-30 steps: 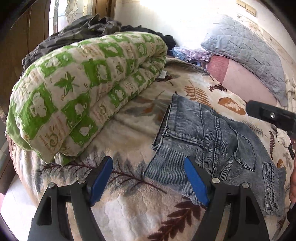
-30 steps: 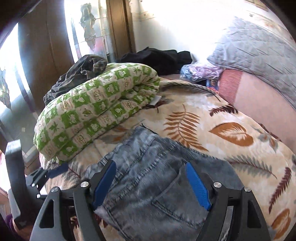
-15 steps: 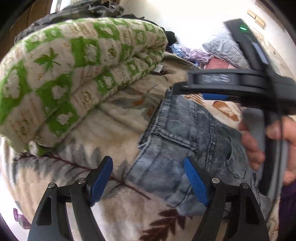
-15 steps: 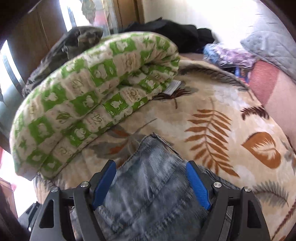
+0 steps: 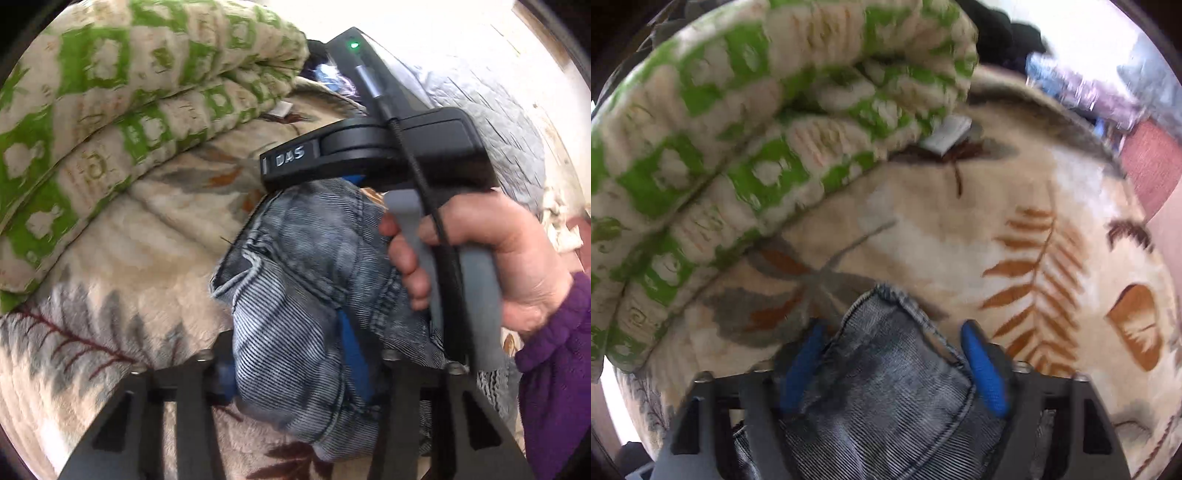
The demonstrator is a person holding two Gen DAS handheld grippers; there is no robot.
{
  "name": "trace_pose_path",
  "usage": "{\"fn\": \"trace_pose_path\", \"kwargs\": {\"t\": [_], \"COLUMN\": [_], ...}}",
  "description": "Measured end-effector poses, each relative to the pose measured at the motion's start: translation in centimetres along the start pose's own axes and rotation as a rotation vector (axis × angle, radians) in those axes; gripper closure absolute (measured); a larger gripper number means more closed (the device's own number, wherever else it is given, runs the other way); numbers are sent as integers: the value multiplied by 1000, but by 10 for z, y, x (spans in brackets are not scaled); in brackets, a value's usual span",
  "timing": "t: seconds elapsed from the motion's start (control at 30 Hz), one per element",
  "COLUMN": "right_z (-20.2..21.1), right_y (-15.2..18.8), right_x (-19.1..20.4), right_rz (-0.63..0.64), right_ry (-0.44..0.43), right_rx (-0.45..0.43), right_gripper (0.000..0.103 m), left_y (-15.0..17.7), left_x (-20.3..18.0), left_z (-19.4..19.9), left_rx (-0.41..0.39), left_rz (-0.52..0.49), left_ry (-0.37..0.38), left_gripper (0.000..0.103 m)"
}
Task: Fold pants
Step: 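Grasp the folded jeans edge with both grippers, then lift the jeans edge with both grippers and fold it over again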
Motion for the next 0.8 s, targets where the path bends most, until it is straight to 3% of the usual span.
{"fn": "trace_pose_path", "kwargs": {"t": [0.03,0.07,0.13,0.27,0.5,0.67,0.8], "right_z": [3,5,13,45,124,193,242], "right_y": [0,0,0,0,11,41,77], "right_x": [-2,-4,-12,-20,-40,-72,-113], "right_rz": [-10,-23,-57,-88,-162,-233,-322], "right_ry": [-11,-15,-16,-32,-56,-69,-93], "right_rx": [-15,-17,-29,-99,-256,-375,-457], "right_gripper": [54,73,87,91,92,93,93], "left_y": [-1,-2,-4,-8,-16,-18,-7], "left_x": [-2,-3,-5,-5,-32,-73,-128], "left_z": [-1,-1,-1,5,36,59,82], "left_rx": [-2,-5,-16,-38,-155,-242,-307], "left_rz": [-2,-1,3,-7,-115,-235,-376], "left_ry": [6,13,31,52,77,94,106], "left_gripper": [64,67,71,79,84,84,85]}}
Point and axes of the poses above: each gripper's, at about its wrist camera, not at the fingertips, and z roughly against the way its jaws point, x to its left, y to its underside, the point moved 8 cm from there along -z, roughly the way its jaws point, and after that the axes turned 11 degrees about -z, right-handed, at the moved point
